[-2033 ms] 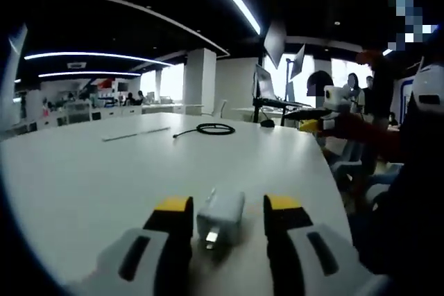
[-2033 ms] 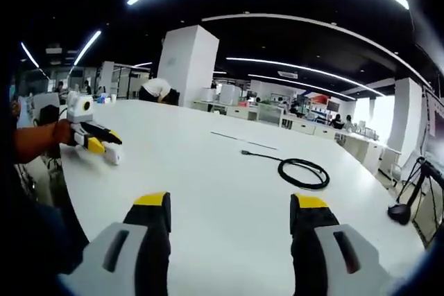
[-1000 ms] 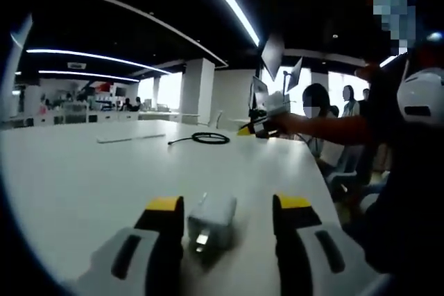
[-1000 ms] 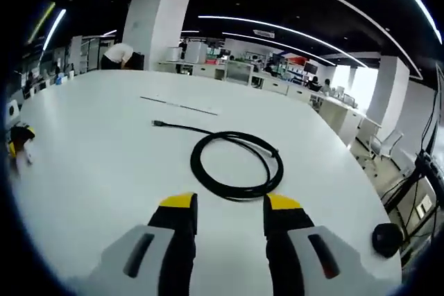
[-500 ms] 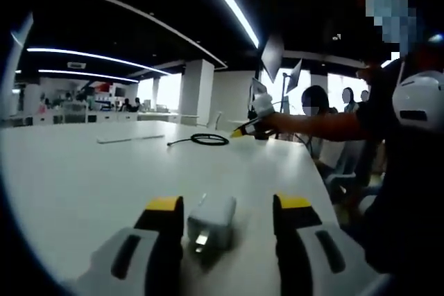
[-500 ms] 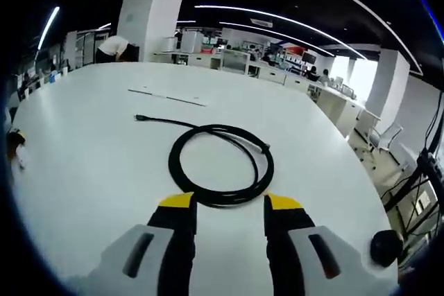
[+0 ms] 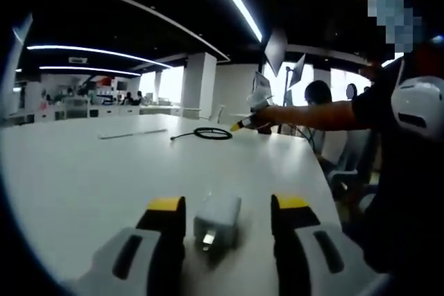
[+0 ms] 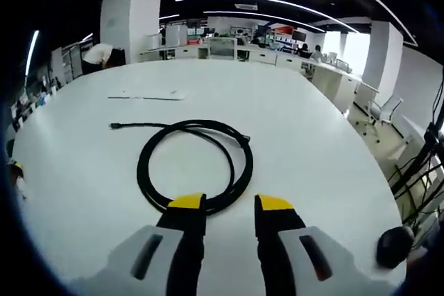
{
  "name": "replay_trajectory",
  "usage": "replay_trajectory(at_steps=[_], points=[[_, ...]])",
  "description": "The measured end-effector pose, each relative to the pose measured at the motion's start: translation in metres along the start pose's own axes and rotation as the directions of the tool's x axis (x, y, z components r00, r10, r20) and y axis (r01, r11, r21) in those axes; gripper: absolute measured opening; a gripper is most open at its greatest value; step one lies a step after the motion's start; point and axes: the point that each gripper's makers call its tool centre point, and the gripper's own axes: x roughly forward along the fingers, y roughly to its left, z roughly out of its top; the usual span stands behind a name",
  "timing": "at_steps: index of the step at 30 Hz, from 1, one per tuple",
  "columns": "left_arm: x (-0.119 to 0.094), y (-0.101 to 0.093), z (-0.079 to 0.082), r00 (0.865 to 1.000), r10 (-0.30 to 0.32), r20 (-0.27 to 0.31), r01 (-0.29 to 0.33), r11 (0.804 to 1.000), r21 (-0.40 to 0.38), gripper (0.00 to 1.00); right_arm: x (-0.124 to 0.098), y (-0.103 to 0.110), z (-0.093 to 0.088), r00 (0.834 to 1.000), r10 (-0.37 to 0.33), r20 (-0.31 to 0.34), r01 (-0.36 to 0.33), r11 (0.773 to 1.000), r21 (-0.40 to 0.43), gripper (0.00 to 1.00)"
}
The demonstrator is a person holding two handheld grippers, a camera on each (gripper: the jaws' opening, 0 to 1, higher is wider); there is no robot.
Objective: Plug the desk Type‑C cable into the charger adapter.
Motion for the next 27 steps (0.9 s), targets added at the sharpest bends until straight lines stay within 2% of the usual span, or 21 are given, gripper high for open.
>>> replay_trajectory(at_steps=[5,6,14,16,27], points=[[0.0,-0.001,0.005,1.0,0.011,0.012,-0.011,1.0,0.004,0.47,0.006,0.004,-0.003,1.0,0.004,-0.018,-0.003,1.0,0.022,0.25],[0.0,-0.002,0.007,1.0,0.013,0.014,-0.013,1.0,0.01,0.47,0.013,0.002,0.0,1.0,0.004,-0.027,-0.003,1.0,0.022,0.24],[-0.002,-0.01,0.021,0.999,0.017,0.041,-0.019,0.999,0.035,0.46,0.018,-0.002,-0.005,0.999,0.0,-0.04,0.002,0.998,0.055,0.22],[-0.002,-0.012,0.023,0.999,0.019,0.044,-0.021,0.999,0.044,0.46,0.016,0.007,-0.006,0.999,0.001,-0.045,0.001,0.999,0.049,0.22],[-0.006,-0.013,0.026,0.998,0.037,0.047,-0.039,0.998,0.056,0.45,0.026,0.005,-0.004,0.995,-0.002,-0.096,0.002,1.0,0.007,0.17]])
